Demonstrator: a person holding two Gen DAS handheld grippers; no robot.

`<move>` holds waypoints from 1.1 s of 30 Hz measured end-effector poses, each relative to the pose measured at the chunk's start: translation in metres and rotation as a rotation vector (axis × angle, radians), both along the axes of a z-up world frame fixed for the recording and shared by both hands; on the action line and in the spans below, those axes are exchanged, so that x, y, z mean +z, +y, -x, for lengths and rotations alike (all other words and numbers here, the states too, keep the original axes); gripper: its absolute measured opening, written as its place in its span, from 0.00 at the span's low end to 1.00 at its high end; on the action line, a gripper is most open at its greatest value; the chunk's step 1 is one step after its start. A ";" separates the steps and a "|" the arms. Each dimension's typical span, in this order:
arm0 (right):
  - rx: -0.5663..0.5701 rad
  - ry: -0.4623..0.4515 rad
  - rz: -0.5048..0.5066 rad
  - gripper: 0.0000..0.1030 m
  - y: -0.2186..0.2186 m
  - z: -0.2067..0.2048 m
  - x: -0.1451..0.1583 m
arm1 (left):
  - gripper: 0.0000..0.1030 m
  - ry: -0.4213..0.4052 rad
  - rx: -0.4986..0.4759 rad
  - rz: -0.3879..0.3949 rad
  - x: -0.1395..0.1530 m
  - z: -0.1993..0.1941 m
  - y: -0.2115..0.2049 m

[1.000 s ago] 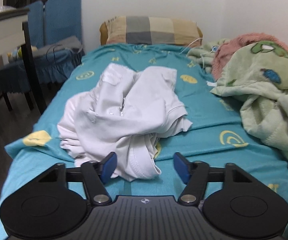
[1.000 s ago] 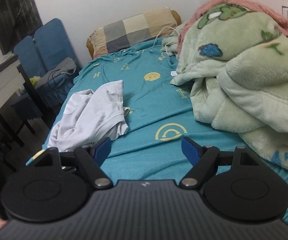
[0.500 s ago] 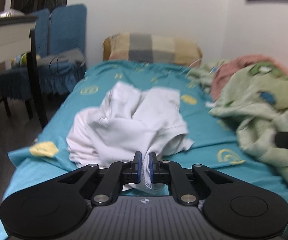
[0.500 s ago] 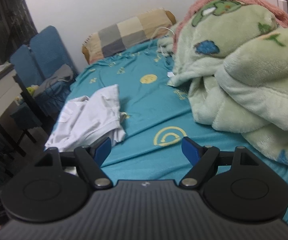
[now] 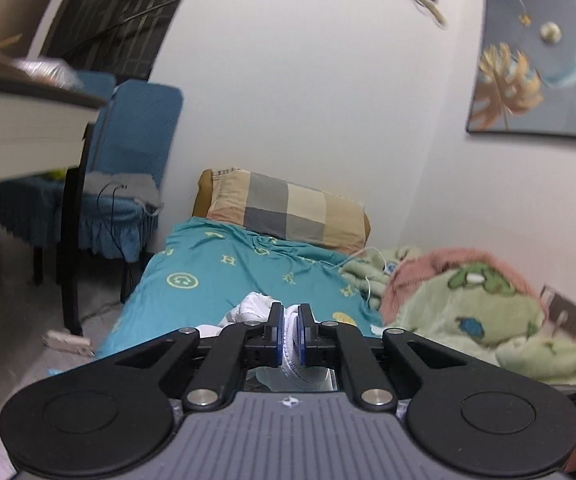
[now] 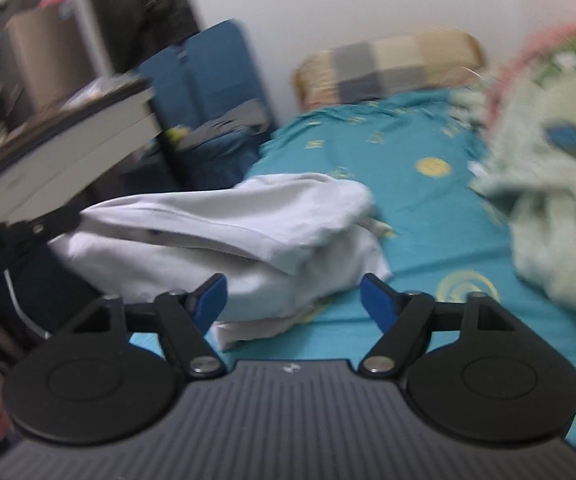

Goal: Fold clothes
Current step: 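Close the left gripper on the T-shirt while the right gripper grasps another edge, then lift the T-shirt with both grippers and shake it out in the air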

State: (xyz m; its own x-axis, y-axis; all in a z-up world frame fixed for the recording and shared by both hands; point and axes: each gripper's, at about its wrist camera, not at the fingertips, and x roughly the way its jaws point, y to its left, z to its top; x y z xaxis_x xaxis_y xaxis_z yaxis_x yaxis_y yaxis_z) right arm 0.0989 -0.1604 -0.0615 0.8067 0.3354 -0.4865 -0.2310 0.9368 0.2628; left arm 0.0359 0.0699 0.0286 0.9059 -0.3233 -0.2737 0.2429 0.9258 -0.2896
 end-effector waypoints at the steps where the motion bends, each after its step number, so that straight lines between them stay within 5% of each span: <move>1: 0.029 -0.013 0.026 0.72 0.010 -0.005 0.002 | 0.07 0.005 0.006 0.015 -0.003 -0.002 0.005; 8: 0.068 0.112 0.062 0.63 0.049 -0.089 -0.042 | 0.07 0.038 0.022 0.057 -0.018 -0.014 0.027; 16: -0.052 0.068 -0.048 0.54 0.015 -0.115 -0.067 | 0.07 0.151 0.067 0.086 -0.043 -0.039 0.039; 20: -0.073 0.130 -0.065 0.20 0.008 -0.129 -0.082 | 0.07 0.178 0.068 0.064 -0.049 -0.045 0.036; 22: -0.076 0.152 -0.068 0.12 0.006 -0.131 -0.086 | 0.07 0.194 0.067 0.054 -0.052 -0.047 0.033; 29: -0.043 0.000 -0.160 0.08 -0.002 -0.103 -0.042 | 0.10 0.261 0.051 -0.035 -0.060 -0.045 0.018; 33: -0.011 -0.045 -0.211 0.08 -0.006 -0.090 -0.022 | 0.28 0.271 0.043 -0.102 -0.062 -0.035 0.006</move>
